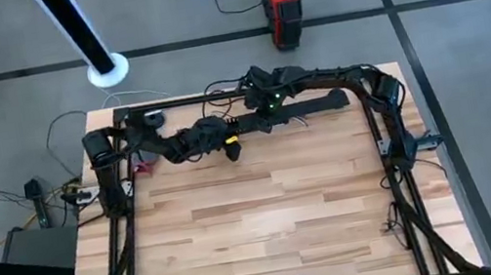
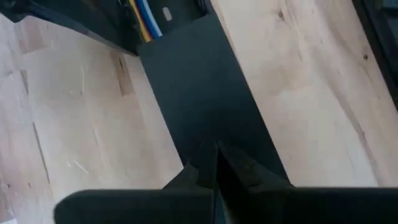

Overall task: Ziptie cables
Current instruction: Close the black cable duct

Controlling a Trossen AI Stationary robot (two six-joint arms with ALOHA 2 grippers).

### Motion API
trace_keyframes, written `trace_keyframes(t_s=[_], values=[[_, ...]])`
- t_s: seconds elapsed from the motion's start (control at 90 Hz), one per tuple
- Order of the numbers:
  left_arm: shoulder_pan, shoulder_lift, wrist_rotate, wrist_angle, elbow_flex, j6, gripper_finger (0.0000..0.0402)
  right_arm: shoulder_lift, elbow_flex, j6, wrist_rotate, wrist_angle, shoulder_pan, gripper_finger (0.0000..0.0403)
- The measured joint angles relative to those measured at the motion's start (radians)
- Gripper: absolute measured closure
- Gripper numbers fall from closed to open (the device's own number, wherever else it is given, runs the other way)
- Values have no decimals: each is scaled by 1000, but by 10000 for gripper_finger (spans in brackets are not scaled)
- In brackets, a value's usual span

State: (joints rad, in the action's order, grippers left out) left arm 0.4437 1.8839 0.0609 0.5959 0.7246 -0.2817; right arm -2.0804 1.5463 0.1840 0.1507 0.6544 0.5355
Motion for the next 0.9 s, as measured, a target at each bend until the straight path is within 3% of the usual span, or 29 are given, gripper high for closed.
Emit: trace_keyframes(t_s=[0.444,0.756,0.9], values=[[58,2,65,38,-1,-44,401,-3,0,-26,-9,-59,-4,403],[99,-2,140,50,1,-87,401,24,-7,41,14,-91,-9,403],[98,-2,121,47,1,-101,401,35,-3,50,-67,-92,5,403]])
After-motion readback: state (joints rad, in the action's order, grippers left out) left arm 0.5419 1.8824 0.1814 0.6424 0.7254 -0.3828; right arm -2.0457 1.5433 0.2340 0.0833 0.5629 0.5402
